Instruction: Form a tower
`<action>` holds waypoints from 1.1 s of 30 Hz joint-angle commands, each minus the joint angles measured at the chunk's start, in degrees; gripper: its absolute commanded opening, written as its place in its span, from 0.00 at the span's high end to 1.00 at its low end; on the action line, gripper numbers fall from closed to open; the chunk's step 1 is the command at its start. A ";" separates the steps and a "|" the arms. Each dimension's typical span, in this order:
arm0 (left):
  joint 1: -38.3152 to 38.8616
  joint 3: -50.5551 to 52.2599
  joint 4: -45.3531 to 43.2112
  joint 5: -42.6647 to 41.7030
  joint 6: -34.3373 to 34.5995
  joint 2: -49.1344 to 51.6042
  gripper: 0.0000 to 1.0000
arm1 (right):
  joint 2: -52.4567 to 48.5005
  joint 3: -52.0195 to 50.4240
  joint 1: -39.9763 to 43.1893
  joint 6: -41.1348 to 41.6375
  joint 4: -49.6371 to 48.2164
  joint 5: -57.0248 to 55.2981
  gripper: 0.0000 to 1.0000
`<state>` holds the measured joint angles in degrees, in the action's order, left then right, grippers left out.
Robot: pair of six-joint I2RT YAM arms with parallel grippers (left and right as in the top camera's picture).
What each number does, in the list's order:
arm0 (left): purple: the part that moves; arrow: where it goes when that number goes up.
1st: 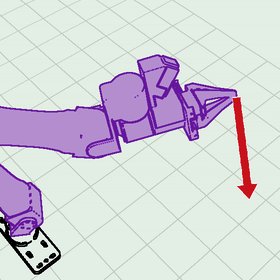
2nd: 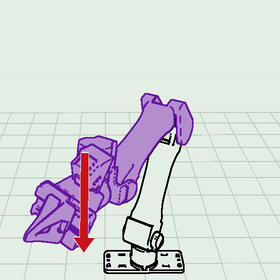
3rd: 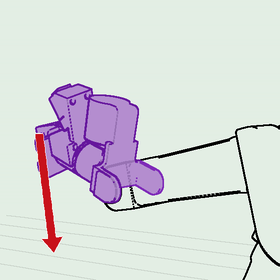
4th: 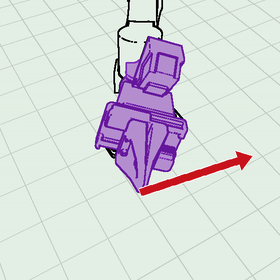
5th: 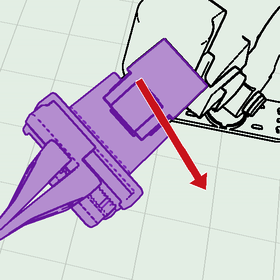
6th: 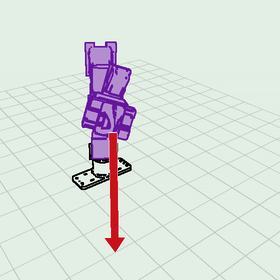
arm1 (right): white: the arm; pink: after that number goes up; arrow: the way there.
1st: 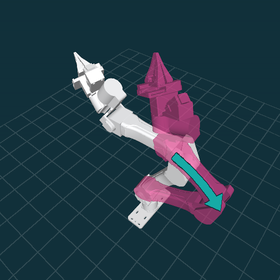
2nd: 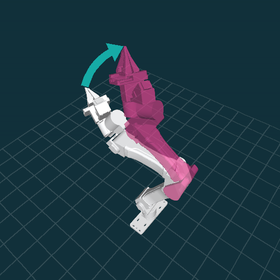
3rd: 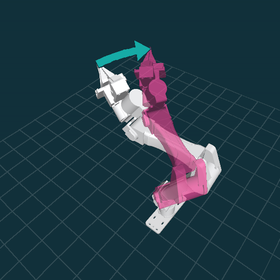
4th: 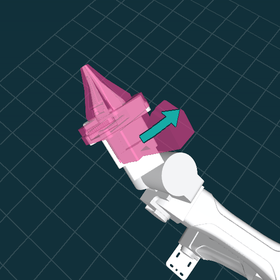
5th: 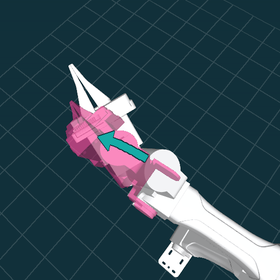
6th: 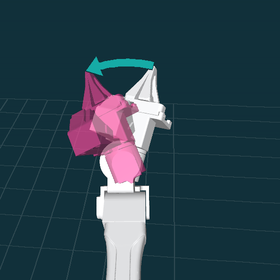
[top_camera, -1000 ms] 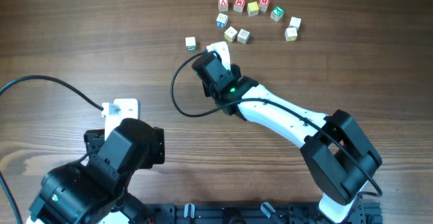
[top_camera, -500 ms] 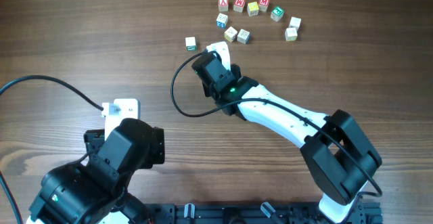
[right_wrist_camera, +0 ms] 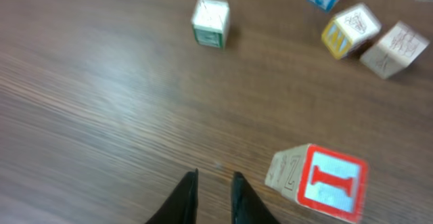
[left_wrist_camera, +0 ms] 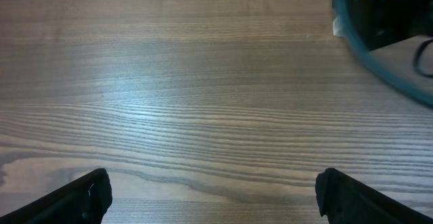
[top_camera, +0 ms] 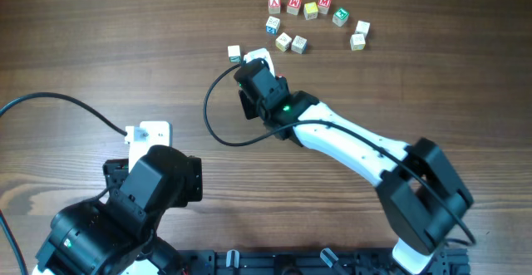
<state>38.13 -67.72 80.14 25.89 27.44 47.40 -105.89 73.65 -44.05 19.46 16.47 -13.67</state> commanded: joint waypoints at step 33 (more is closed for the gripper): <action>-0.11 -0.09 -0.13 0.13 -0.44 -0.13 0.00 | 45.79 1.46 7.45 3.04 38.42 -26.38 0.00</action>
<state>38.13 -67.72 80.12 25.89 27.44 47.40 -61.36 74.56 -39.97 23.29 54.87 -37.41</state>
